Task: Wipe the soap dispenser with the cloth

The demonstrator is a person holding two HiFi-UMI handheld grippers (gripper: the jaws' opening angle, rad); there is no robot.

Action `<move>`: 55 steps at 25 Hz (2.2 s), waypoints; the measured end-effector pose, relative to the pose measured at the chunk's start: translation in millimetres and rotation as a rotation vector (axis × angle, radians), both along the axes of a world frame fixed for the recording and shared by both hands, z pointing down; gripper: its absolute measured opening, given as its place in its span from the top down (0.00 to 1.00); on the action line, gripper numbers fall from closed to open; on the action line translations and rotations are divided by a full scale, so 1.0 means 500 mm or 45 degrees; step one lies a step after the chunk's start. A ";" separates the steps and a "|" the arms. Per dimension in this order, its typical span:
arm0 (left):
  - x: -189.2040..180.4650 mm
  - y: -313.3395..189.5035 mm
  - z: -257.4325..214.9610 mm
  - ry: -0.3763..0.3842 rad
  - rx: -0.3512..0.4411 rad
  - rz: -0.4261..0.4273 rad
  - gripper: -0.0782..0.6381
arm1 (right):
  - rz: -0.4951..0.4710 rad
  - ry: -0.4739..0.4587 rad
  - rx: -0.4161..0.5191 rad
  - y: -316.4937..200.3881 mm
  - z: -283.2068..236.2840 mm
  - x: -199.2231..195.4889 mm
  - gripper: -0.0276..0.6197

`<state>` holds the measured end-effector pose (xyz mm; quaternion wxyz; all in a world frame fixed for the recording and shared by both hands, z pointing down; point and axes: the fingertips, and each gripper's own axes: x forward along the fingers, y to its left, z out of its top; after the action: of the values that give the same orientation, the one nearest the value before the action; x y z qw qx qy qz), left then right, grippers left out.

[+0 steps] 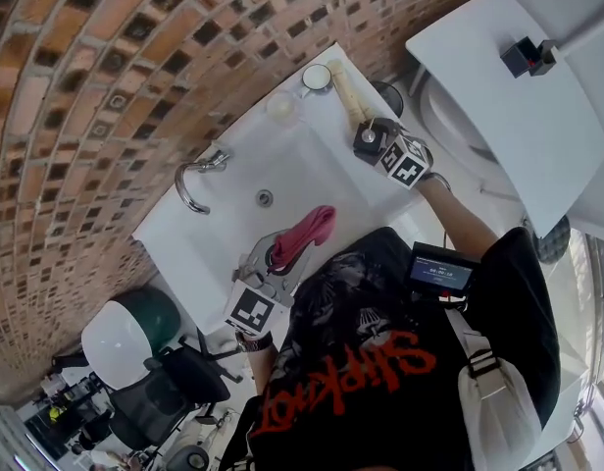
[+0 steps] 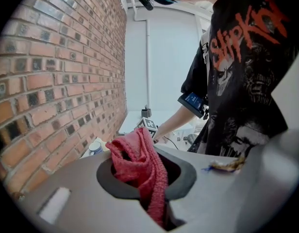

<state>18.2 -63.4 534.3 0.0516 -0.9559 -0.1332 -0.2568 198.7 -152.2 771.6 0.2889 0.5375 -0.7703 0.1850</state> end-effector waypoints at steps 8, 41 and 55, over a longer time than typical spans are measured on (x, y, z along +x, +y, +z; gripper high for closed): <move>0.033 -0.015 -0.006 0.022 -0.059 -0.026 0.82 | 0.027 -0.012 -0.019 0.024 0.012 -0.010 0.49; 0.050 0.005 -0.031 0.210 -0.268 -0.025 0.82 | 0.403 -0.016 0.189 0.161 -0.196 0.068 0.40; 0.148 0.077 -0.025 0.181 -0.257 0.048 0.82 | 0.472 -0.187 0.505 0.278 -0.444 0.003 0.83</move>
<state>92.0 -24.9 521.6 -0.0308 -0.9694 -0.1722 -0.1725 200.3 -13.3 549.4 0.0825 0.7003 -0.6990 0.1186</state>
